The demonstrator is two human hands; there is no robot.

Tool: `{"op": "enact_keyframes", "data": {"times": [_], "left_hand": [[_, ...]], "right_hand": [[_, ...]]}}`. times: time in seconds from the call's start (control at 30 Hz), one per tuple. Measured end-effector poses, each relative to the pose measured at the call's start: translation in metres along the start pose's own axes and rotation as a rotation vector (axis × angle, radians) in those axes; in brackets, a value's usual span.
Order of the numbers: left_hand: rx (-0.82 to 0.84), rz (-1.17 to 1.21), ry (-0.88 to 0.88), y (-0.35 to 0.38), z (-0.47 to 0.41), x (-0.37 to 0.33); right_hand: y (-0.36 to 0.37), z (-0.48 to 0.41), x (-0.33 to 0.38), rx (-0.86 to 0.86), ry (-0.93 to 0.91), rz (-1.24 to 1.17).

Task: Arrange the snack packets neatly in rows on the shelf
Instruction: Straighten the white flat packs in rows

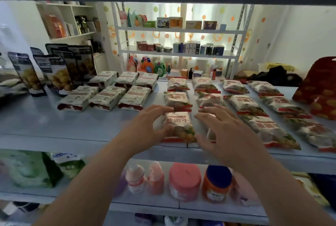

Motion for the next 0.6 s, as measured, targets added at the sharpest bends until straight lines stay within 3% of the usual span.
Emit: {"op": "enact_keyframes", "data": {"times": [0.2,0.3,0.47,0.6], "left_hand": [[-0.076,-0.24,0.014,-0.057,-0.015,0.053],[0.02,-0.267,0.052,-0.06,-0.028,0.067],[0.234,-0.411,0.15,-0.048,-0.051,0.07],[0.277,-0.391,0.17,-0.042,-0.053,0.076]], "right_hand": [[0.0,-0.095,0.072,0.131,-0.076,-0.106],[0.008,-0.159,0.087,0.207,-0.08,-0.24],[0.037,-0.254,0.079,0.284,0.061,-0.081],[0.076,-0.283,0.095,0.486,-0.039,-0.028]]}}
Point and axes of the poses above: each hand's wrist, its own z-axis away from the middle knuckle, its own y-axis out of the palm, x = y × z, the point moved 7 cm from there along -z, towards the middle knuckle, and after that the axes turned 3 degrees about z, right-handed, at the moved point
